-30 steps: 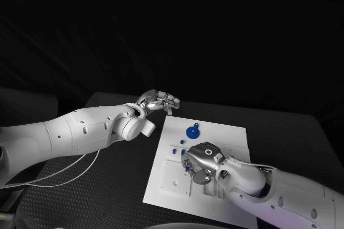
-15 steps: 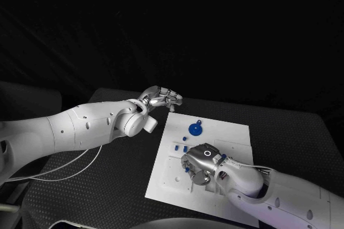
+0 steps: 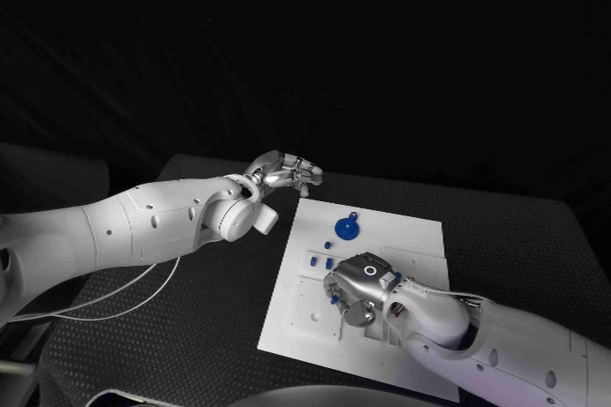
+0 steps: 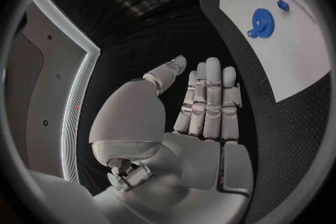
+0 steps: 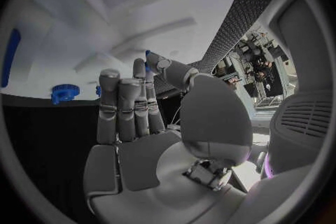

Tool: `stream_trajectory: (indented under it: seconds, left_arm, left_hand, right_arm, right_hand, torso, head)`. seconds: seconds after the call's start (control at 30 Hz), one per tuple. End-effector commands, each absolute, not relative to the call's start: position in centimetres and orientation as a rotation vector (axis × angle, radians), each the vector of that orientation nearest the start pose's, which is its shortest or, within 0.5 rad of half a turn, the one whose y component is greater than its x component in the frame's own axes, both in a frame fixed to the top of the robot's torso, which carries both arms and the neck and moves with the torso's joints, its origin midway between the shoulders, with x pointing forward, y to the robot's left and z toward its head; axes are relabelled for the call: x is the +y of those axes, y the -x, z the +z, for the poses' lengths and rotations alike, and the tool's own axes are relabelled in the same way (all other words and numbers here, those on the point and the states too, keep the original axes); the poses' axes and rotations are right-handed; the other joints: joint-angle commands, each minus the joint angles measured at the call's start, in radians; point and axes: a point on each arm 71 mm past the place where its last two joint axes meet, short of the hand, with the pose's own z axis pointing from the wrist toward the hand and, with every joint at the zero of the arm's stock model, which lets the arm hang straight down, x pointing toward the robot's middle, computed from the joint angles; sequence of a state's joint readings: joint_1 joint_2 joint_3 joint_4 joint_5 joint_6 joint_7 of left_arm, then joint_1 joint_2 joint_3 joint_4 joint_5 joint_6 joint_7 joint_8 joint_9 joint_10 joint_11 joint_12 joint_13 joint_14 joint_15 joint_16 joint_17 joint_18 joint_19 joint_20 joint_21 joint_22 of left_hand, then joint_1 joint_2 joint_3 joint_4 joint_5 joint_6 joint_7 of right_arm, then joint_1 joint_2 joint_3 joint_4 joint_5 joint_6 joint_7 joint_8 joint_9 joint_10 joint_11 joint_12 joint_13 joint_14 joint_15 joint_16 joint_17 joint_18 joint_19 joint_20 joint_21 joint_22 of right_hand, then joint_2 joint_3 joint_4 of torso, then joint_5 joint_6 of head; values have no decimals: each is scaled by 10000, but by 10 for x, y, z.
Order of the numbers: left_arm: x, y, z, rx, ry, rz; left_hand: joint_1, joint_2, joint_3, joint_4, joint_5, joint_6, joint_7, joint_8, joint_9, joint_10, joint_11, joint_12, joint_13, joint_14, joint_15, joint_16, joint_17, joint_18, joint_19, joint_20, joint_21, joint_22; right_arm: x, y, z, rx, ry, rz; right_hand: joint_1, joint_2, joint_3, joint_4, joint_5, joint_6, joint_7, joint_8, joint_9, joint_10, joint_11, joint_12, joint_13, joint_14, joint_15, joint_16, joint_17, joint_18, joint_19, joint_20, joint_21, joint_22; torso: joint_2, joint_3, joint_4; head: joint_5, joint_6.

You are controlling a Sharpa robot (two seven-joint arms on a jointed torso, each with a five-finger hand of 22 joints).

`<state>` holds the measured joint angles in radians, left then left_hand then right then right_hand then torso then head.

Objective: Assemble the parts on the task board

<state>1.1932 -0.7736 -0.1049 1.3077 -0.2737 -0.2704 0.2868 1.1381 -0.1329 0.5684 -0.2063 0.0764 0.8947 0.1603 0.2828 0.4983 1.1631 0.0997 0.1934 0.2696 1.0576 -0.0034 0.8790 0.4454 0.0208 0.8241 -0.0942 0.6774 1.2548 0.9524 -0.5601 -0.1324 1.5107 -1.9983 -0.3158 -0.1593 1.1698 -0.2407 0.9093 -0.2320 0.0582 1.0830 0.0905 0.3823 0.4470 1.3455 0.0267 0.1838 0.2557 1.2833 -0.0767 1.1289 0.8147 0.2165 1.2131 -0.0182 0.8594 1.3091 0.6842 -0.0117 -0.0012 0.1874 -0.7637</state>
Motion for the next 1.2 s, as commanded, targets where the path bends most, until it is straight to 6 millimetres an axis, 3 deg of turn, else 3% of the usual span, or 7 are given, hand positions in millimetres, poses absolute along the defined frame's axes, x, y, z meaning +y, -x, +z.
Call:
stream_trajectory:
  seconds: [0.03, 0.6, 0.9, 1.2]
  left_arm:
    - [234, -515, -219, 16057, 9019, -12870]
    - [234, -515, -220, 16126, 9025, -12900]
    - [234, -515, -220, 16120, 9029, -12890]
    - [233, -515, -219, 16139, 9022, -12918]
  left_hand:
    - [-84, 5, -16, 27, 57, -93, 9, 33, 15, -90, 6, 62, -10, 82, -3, -59, 14, 140, 29, -70, -60, 8]
    - [-95, 5, -19, 34, 57, -105, 12, 32, 13, -105, 9, 71, -20, 78, 0, -79, 23, 138, 27, -69, -78, 10]
    - [-101, 8, -19, 39, 56, -108, 14, 33, 12, -112, 11, 78, -25, 77, 2, -91, 28, 137, 27, -69, -87, 13]
    - [-101, 9, -19, 40, 56, -110, 13, 34, 12, -114, 11, 85, -29, 77, 2, -98, 33, 136, 27, -69, -94, 15]
  right_arm:
    - [-54, -381, -307, 16226, 7445, 7271]
    - [-55, -382, -306, 16138, 7401, 7189]
    - [-53, -382, -308, 16292, 7599, 7138]
    - [-51, -382, -310, 16401, 7846, 6916]
  right_hand:
    - [-3, 82, 20, -58, 64, 75, -10, 30, 19, 54, -6, -70, 13, 15, -81, -34, 13, 453, 34, -28, 43, 161]
    - [-9, 75, 35, -84, 62, 92, -15, 29, 19, 74, -11, -81, 22, 33, -87, -40, 15, 453, 50, -37, 51, 159]
    - [-15, 76, 44, -89, 61, 96, -16, 27, 18, 81, -12, -88, 25, 40, -88, -44, 16, 453, 57, -40, 53, 157]
    - [-29, 89, 48, -94, 65, 93, -15, 21, 16, 79, -10, -101, 26, 41, -86, -51, 16, 453, 58, -41, 54, 156]
  torso:
    - [3, 4, -1]
    - [3, 8, -4]
    - [4, -7, -2]
    - [-1, -9, 3]
  head:
    - [-3, 16]
    - [3, 15]
    - [-28, 27]
    - [-34, -23]
